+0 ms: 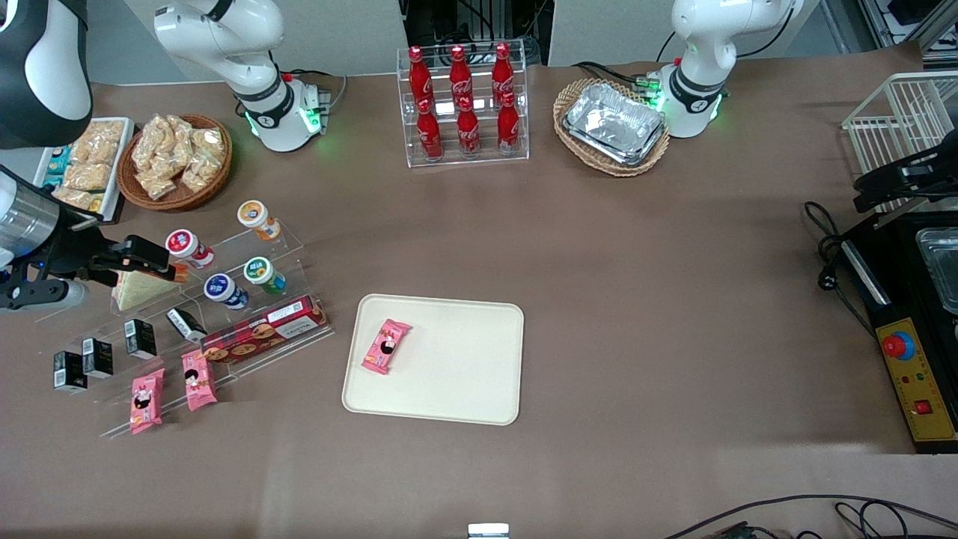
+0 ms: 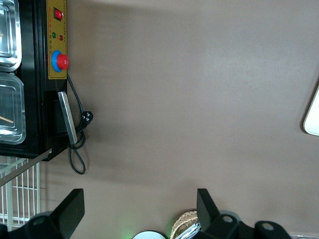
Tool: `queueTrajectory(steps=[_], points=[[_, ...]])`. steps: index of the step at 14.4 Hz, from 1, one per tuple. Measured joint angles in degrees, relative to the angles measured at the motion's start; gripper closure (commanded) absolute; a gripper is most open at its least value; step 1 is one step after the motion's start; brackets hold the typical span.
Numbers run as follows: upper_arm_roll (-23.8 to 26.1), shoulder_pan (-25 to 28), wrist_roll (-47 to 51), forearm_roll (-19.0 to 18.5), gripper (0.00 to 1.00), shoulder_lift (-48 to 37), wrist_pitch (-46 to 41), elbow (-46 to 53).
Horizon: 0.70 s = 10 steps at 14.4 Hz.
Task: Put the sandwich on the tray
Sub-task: 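Move the right gripper down toward the wrapped sandwich in the acrylic rack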
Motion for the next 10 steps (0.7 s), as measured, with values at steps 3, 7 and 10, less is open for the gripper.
queueTrajectory(steps=[3, 7, 10], points=[[0.0, 0.0, 0.0, 0.0, 0.0, 0.0, 0.0, 0.0], [-0.5, -0.1, -2.4, -2.3, 0.0, 0.0, 0.0, 0.0], [-1.6, -0.2, -7.0, -3.1, 0.0, -0.1, -0.6, 0.0]])
